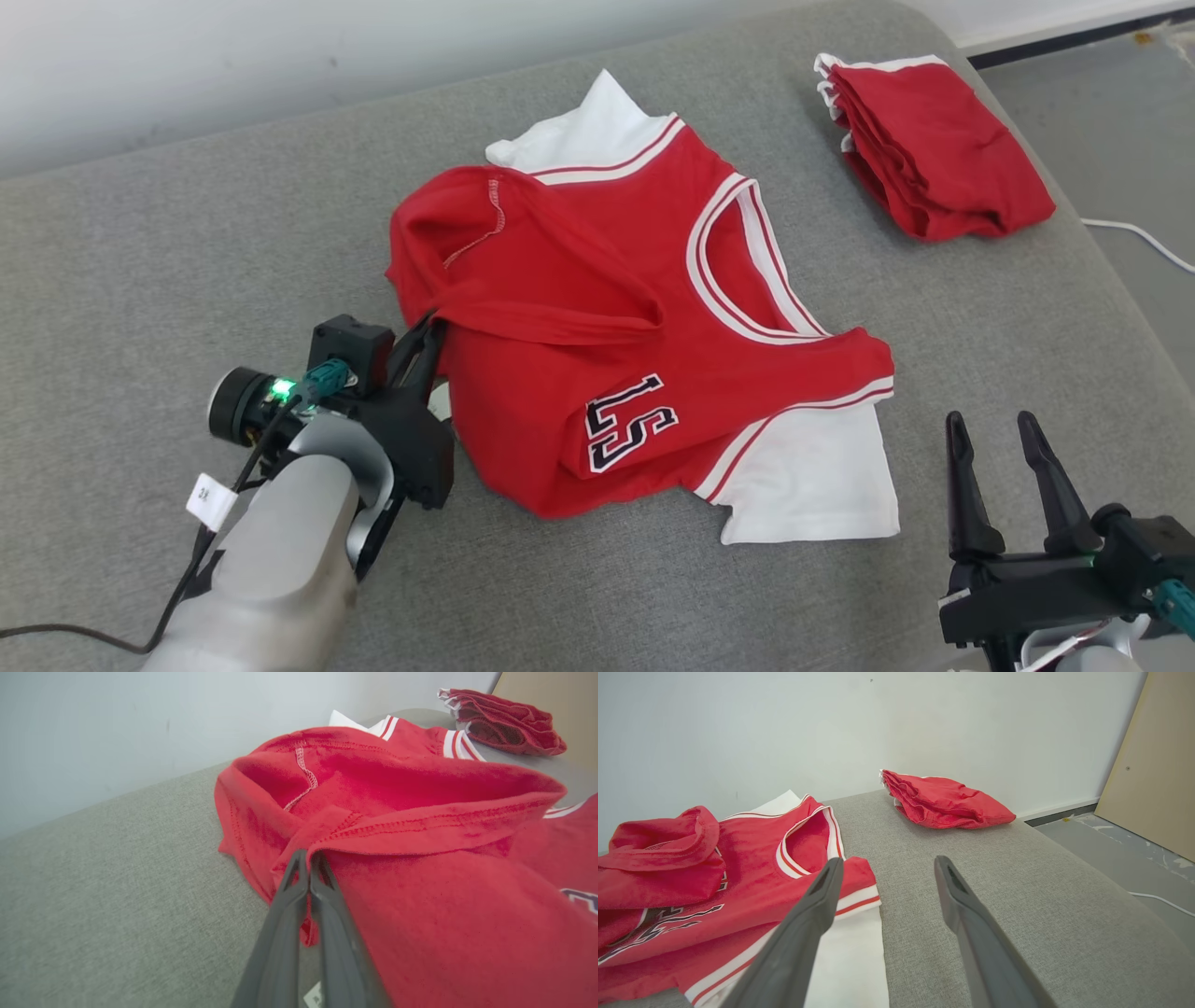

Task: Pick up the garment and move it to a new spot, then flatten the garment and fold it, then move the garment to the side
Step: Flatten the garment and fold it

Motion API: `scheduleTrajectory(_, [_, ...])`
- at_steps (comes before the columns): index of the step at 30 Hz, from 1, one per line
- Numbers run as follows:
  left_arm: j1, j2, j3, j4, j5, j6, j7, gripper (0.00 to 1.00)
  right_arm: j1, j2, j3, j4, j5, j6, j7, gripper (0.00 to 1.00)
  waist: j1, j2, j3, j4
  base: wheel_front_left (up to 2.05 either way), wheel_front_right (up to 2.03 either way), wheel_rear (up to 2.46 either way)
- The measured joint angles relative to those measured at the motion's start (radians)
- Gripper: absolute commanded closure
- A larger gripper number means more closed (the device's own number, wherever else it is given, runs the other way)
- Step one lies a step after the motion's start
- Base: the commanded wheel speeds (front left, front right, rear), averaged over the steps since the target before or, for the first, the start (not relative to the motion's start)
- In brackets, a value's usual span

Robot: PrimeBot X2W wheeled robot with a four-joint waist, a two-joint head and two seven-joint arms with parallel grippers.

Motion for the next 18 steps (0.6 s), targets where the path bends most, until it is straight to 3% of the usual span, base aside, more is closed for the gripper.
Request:
scheduleTrajectory(10, [0.088, 0.005, 0.034, -0.201, 0.038, 0.038, -0.002, 1.00, 0.054, 0.006, -0.018, 0.006, -0.004, 0.000, 0.000, 0.00, -0.0001, -0.0001, -0.054, 0.060, 0.00, 0.00, 0.00])
scheduleTrajectory(18, [0.316, 0.092, 0.018, -0.451, 0.038, 0.100, 0.074, 1.00, 0.098, 0.011, -0.027, 0.011, -0.008, 0.000, 0.000, 0.00, -0.0001, -0.0001, -0.116, 0.156, 0.00, 0.00, 0.00])
